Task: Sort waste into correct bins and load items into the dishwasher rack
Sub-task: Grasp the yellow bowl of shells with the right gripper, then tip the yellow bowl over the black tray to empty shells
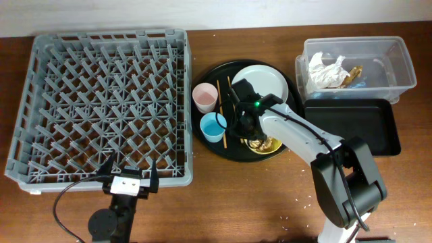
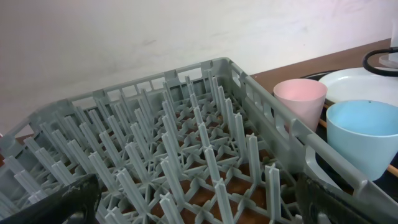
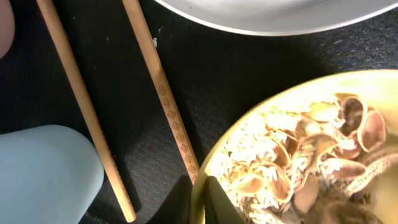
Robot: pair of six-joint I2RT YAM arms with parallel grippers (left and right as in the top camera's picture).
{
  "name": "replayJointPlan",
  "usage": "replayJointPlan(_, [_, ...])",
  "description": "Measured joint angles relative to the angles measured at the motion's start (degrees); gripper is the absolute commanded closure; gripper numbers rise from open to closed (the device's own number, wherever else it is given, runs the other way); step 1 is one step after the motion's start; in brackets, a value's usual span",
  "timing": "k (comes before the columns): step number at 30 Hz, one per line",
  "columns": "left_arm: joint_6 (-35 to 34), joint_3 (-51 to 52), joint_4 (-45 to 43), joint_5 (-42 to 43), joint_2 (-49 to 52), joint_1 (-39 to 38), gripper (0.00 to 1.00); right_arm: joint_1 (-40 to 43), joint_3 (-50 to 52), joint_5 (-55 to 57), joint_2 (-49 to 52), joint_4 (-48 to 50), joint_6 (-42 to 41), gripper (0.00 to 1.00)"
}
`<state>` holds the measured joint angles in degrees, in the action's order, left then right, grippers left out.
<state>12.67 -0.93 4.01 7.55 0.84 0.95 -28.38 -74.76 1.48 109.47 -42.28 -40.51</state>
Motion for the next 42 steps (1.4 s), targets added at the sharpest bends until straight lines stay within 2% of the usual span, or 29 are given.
replayJointPlan(1, [0.0,0.0,0.0,0.0,0.0,0.0,0.00,0.0,0.0,0.0,0.0,-0.1,0.0,0.96])
replayJointPlan(11, [0.0,0.0,0.0,0.0,0.0,0.0,0.00,0.0,-0.6,0.4,0.0,-1.9,1.3,0.96])
replayJointPlan(17, [0.0,0.0,0.0,0.0,0.0,0.0,0.00,-0.1,-3.3,0.5,-3.1,-8.2,6.6,0.96])
replayJointPlan(23, [0.0,0.0,0.0,0.0,0.0,0.0,0.01,2.4,-11.1,0.0,-9.3,-19.7,12.2,0.96])
replayJointPlan(31, [0.0,0.0,0.0,0.0,0.0,0.0,0.01,15.4,-12.9,-9.4,-18.7,-21.9,22.9,0.96])
replayJointPlan(42, [0.0,0.0,0.0,0.0,0.0,0.0,0.00,35.7,-10.3,-29.5,-19.7,-20.9,42.7,0.96])
